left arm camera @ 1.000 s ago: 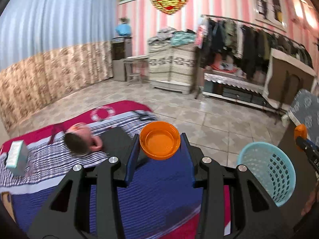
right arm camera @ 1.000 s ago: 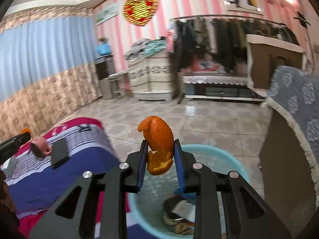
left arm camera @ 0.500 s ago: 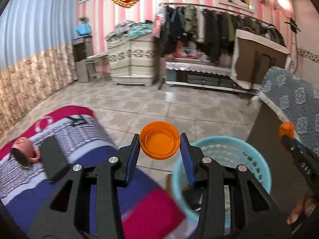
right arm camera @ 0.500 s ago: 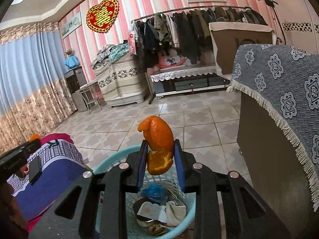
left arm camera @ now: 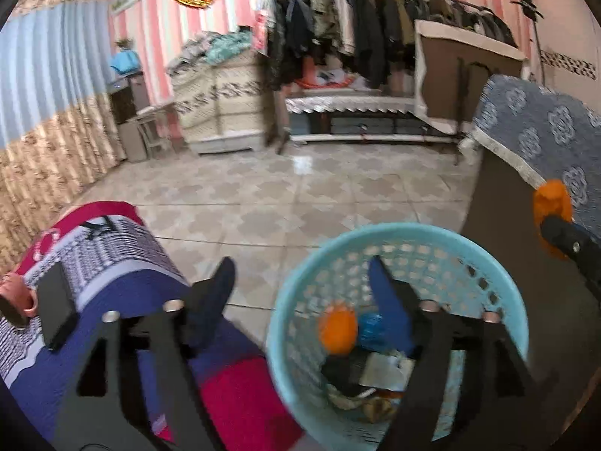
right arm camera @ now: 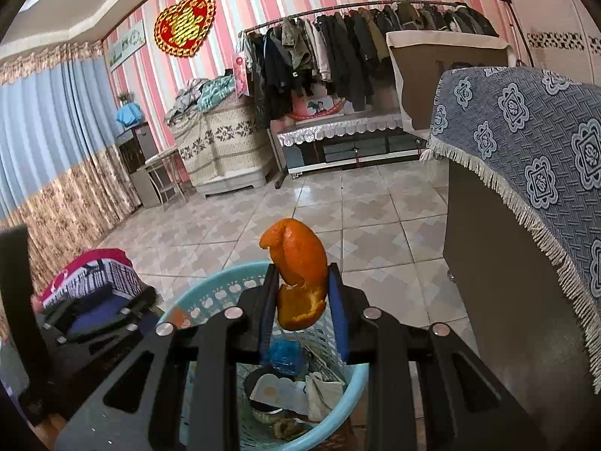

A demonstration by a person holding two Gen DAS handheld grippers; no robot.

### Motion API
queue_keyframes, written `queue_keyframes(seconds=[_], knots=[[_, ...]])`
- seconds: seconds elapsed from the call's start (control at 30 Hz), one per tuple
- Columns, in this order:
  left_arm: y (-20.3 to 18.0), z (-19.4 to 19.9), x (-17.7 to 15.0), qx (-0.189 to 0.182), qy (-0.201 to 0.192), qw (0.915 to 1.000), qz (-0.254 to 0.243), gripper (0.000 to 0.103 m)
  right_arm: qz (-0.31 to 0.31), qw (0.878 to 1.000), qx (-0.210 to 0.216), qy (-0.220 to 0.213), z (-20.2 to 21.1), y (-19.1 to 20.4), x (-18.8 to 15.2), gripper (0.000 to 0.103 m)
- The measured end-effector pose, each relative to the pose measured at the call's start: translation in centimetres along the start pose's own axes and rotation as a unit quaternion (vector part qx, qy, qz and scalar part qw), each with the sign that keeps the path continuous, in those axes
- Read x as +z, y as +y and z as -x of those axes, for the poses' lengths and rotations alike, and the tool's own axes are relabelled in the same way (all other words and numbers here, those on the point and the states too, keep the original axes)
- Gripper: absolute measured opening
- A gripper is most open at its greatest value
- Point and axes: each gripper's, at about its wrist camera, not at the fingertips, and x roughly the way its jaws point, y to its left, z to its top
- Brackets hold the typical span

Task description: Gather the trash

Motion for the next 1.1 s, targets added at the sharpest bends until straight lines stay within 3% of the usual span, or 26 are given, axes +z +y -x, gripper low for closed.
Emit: queue_keyframes(seconds=[0.23,0.53,0.57,0.6,0.67,0.73,0.8,0.9,1.1], knots=[[7.0,2.4,-0.4,0.069,-0.017,0.9941,0.081,0.094,0.020,1.000,0.007,0.015,-0.5,2.3,-0.9,0.027],[11.9,3.7,-0.7,0.113,-0.023,0.9843,0.134,0.097,0.052,0.998,0.017,0.040,-3.1,6.1,-1.9,0.030],[12.2,3.7,-0.8,0.115,-0.022,0.9839,0.135,0.097,0.051,0.998,0.018,0.041,-3.3,6.3,-2.0,0.040],[12.4,3.7,-0.9,0.117,-0.021,0.9833,0.138,0.097,0.051,0.998,0.016,0.042,-3.5,6.4,-2.1,0.056],[12.8,3.7,-1.0,0.119,-0.019,0.9826,0.141,0.097,0.056,0.997,0.015,0.041,-3.7,6.6,-2.3,0.071],[13.2,3.9,-1.0,0.125,-0.020,0.9810,0.147,0.097,0.067,0.997,0.020,0.043,-3.5,6.9,-2.5,0.072],[13.4,4.3,-1.0,0.129,-0.023,0.9805,0.146,0.097,0.072,0.997,0.013,0.038,-3.3,6.9,-2.6,0.086],[13.3,5.4,-0.8,0.147,-0.036,0.9793,0.135,0.097,0.071,0.997,0.009,0.038,-3.1,6.8,-2.4,0.093],[13.8,9.0,-0.9,0.173,-0.056,0.9753,0.126,0.097,0.087,0.995,0.036,0.033,-1.4,8.3,-2.5,0.098]])
